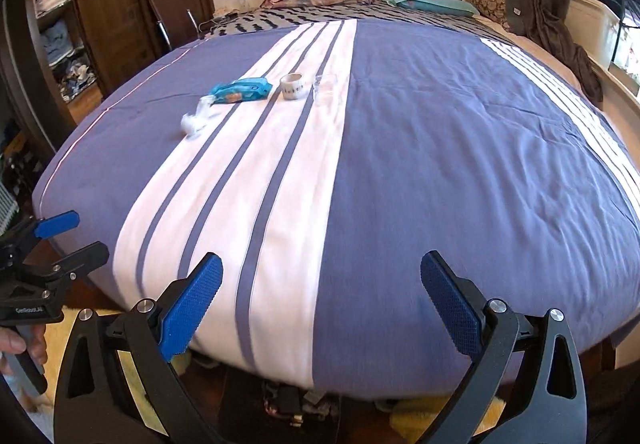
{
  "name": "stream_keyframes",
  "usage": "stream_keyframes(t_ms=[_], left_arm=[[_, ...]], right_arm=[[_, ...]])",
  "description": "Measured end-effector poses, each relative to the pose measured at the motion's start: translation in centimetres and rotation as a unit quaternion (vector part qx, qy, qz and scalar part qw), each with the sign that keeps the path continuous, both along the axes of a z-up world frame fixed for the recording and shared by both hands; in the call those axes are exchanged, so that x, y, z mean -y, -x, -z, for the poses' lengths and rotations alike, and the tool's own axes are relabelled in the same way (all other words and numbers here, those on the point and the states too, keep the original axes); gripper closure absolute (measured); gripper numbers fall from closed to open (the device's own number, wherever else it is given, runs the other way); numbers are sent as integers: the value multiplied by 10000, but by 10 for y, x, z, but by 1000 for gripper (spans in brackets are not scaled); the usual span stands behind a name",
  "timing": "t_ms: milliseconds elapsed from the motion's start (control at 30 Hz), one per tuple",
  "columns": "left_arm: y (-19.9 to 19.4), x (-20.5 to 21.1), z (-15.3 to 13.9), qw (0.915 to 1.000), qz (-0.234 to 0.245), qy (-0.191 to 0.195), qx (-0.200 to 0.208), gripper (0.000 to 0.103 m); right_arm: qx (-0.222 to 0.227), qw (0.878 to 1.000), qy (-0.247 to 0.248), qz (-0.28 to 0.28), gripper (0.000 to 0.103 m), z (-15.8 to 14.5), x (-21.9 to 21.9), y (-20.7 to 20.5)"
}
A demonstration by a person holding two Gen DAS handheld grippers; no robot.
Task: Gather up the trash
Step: 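Raise both tools back over the bed toward the remaining items, then grasp the white tissue with the left gripper while the right grasps the clear plastic box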
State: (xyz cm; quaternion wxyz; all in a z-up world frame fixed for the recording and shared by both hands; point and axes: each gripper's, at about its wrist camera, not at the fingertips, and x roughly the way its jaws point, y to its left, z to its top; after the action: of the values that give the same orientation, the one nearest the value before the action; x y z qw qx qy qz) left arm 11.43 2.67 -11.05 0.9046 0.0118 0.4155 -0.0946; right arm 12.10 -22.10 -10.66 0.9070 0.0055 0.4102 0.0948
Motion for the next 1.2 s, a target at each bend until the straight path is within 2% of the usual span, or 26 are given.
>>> stream_keyframes(t_ms=[367,433,500,767,800,867,967,1033,1067,1100,1200], left_arm=[[-90,-1,4,9997,-161,-201,15,9],[-103,-2,4,9996,-188,-201,24,11],[-118,-1,5,9997,-210,-159,-9,18],[-164,5,11,9997,-146,-97,-163,38],[-170,6,13,9997,-135,-89,-193,40],[-179,7,18,9995,-135,-77,-273,51],[-189,8,23,9994,-136,-98,-290,56],[-190,9,23,9995,-123,-104,-284,67],[-190,9,23,9995,-116,-101,-288,76],[-188,10,23,9995,-104,-105,-296,84],[-180,11,22,9994,-68,-127,-305,85]], right_arm=[[-92,9999,-36,102,4,6,-8,-98],[-91,9999,32,102,4,7,-11,-118],[-104,9998,129,144,5,9,-13,-134],[-400,9988,277,94,37,24,-31,-195],[-424,9986,304,107,38,26,-33,-199],[-417,9986,306,122,43,27,-35,-206],[-407,9987,275,143,55,27,-35,-215],[-420,9986,281,159,62,28,-35,-221],[-405,9986,296,172,67,27,-35,-221],[-388,9986,315,173,68,27,-35,-222],[-356,9986,371,124,69,25,-37,-217]])
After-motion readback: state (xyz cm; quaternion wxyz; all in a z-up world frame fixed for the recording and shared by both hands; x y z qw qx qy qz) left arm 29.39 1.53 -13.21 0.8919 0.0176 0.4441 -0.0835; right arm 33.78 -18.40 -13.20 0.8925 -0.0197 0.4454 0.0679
